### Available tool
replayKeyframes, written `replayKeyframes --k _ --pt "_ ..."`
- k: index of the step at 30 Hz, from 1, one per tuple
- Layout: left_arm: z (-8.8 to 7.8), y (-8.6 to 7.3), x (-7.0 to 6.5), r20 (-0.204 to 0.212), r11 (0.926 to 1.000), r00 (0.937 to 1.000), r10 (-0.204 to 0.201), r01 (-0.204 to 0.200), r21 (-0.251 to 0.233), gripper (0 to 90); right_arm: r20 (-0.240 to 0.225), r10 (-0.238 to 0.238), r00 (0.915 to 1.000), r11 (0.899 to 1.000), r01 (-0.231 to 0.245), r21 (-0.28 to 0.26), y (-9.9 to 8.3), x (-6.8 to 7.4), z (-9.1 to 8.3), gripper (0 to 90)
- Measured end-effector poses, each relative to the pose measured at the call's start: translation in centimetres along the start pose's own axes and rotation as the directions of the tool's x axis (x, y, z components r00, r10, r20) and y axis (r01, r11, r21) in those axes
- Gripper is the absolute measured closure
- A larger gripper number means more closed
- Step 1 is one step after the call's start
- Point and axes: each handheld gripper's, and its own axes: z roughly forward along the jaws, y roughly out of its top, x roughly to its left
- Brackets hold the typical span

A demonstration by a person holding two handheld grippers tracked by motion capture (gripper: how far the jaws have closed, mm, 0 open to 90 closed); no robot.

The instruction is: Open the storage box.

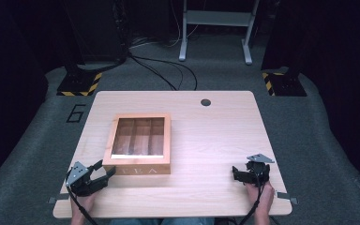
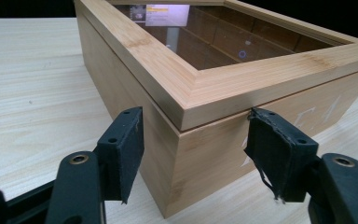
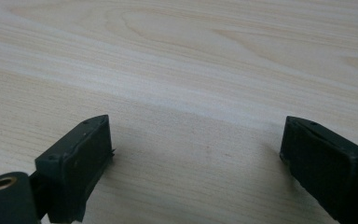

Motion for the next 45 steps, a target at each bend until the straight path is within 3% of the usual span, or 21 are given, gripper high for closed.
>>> replayKeyframes --k 8,10,12,16,21,24,26,45 --pt "-0.10 -0.07 -0.29 -0.013 1.0000 0.9999 0.007 -0.007 -0.003 39.4 -0.001 -0.004 1.0000 1.000 0.004 -0.002 0.00 -0.01 0.01 8.6" --pt "-0.02 -0.14 -0.44 -0.022 0.9996 0.9997 0.008 -0.009 -0.026 39.4 -0.001 -0.005 1.0000 1.000 0.005 -0.003 0.00 -0.02 0.01 8.7" --pt "-0.37 -0.06 -0.38 -0.007 0.9969 0.9998 -0.021 0.021 -0.076 40.6 0.000 -0.002 1.0000 1.000 0.002 -0.001 0.00 0.01 0.00 8.7" --pt "-0.29 0.12 -0.52 -0.014 0.9960 0.9997 -0.021 0.019 -0.087 39.5 -0.001 -0.006 1.0000 1.000 0.006 -0.003 -0.01 -0.01 0.00 8.8" --pt "-0.32 -0.07 -0.55 -0.023 0.9993 0.9997 0.007 -0.008 -0.037 40.4 -0.002 -0.007 1.0000 1.000 0.007 -0.004 -0.01 -0.01 0.00 8.9" --pt "-0.14 -0.16 -0.47 -0.020 0.9993 0.9998 -0.002 0.001 -0.038 40.1 -0.002 -0.007 1.0000 1.000 0.007 -0.003 -0.01 -0.01 0.00 9.0" --pt "-0.22 -0.14 -0.45 -0.023 0.9999 0.9997 0.007 -0.007 -0.012 40.7 -0.002 -0.006 1.0000 1.000 0.006 -0.003 -0.01 -0.01 0.00 8.9" --pt "-0.06 -0.03 -0.52 -0.045 0.9998 0.9989 0.011 -0.012 -0.018 44.1 -0.001 -0.005 1.0000 1.000 0.005 -0.003 -0.01 0.00 -0.01 9.0"
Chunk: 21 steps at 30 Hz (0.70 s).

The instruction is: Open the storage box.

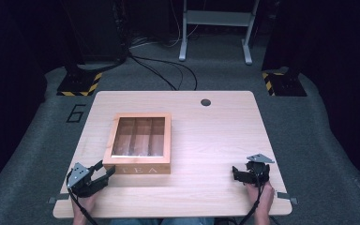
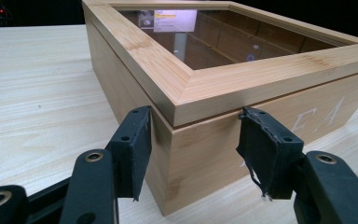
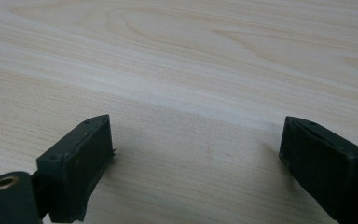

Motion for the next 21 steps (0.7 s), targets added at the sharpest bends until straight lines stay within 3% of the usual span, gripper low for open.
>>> replayKeyframes --k 21 --pt "0.46 0.33 -0.02 -0.019 0.9994 0.9997 -0.015 0.014 -0.031 44.7 0.000 0.000 1.0000 1.000 0.000 0.000 0.00 0.00 0.00 9.0"
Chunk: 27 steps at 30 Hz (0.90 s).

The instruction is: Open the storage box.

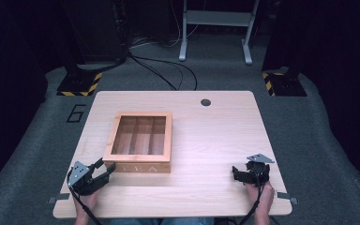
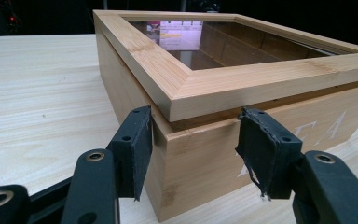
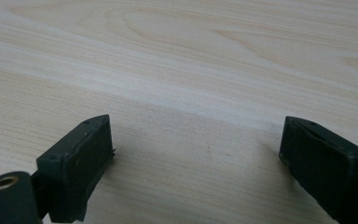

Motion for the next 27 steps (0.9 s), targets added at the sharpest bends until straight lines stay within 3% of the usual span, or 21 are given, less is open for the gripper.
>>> replayKeyframes --k 13,27 --pt "0.9 0.5 -0.1 -0.025 0.9992 0.9997 -0.001 0.000 -0.041 44.4 -0.001 -0.001 1.0000 1.000 0.001 -0.001 0.0 0.0 0.0 9.0" --pt "1.8 1.0 -0.5 -0.059 0.9991 0.9979 0.028 -0.030 -0.031 44.7 0.000 0.000 1.0000 1.000 0.000 0.000 0.0 0.0 0.0 9.0"
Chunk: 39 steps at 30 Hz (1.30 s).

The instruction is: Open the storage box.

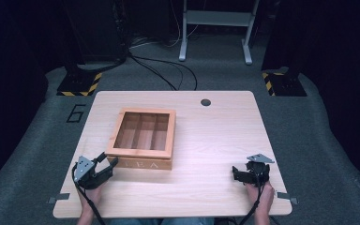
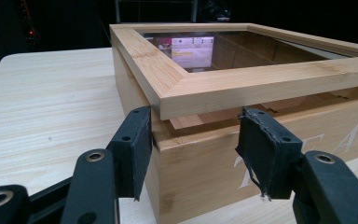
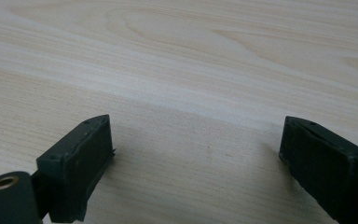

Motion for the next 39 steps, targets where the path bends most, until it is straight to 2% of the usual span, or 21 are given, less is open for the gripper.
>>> replayKeyframes --k 3,4,8,15,17,20,23,32,36,39 --pt "0.0 0.2 0.0 -0.001 1.0000 1.0000 -0.005 0.005 -0.005 44.7 0.000 0.000 1.0000 1.000 0.000 0.000 0.0 0.0 0.0 9.0" --pt "0.1 0.2 0.0 -0.007 0.9997 1.0000 -0.007 0.007 -0.025 44.7 -0.001 -0.001 1.0000 1.000 0.001 0.000 0.0 0.0 0.0 9.0" --pt "0.3 0.9 0.0 -0.001 0.9998 1.0000 -0.001 0.001 -0.021 44.7 0.000 0.000 1.0000 1.000 0.000 0.000 0.0 0.0 0.0 9.0" --pt "1.1 1.2 -0.1 -0.031 0.9999 0.9995 0.007 -0.007 -0.012 44.0 0.000 0.000 1.0000 1.000 0.000 0.000 0.0 0.0 0.0 9.1" --pt "1.3 1.3 -0.1 -0.041 0.9996 0.9991 0.009 -0.010 -0.025 43.8 0.000 0.000 1.0000 1.000 0.000 0.000 0.0 0.0 0.0 9.1" --pt "1.5 1.8 0.0 -0.048 0.9996 0.9987 0.020 -0.021 -0.019 41.3 0.000 -0.001 1.0000 1.000 0.001 0.000 0.0 0.0 0.0 9.1" --pt "1.8 2.3 0.2 -0.053 0.9990 0.9985 0.018 -0.020 -0.040 37.4 0.000 0.000 1.0000 1.000 0.000 0.000 0.0 0.0 0.0 9.1" --pt "2.6 3.6 1.1 -0.013 0.9976 0.9986 0.051 -0.051 -0.046 35.8 0.000 -0.001 1.0000 1.000 0.001 0.000 0.0 0.0 0.0 9.2" --pt "2.7 3.8 1.3 -0.009 0.9966 0.9977 0.067 -0.068 -0.047 35.9 0.000 0.000 1.0000 1.000 0.000 0.000 0.0 0.0 0.0 9.2" --pt "2.8 4.0 1.3 -0.022 0.9959 0.9972 0.071 -0.072 -0.055 36.6 0.000 0.000 1.0000 1.000 0.000 0.000 0.0 0.0 0.0 9.2"
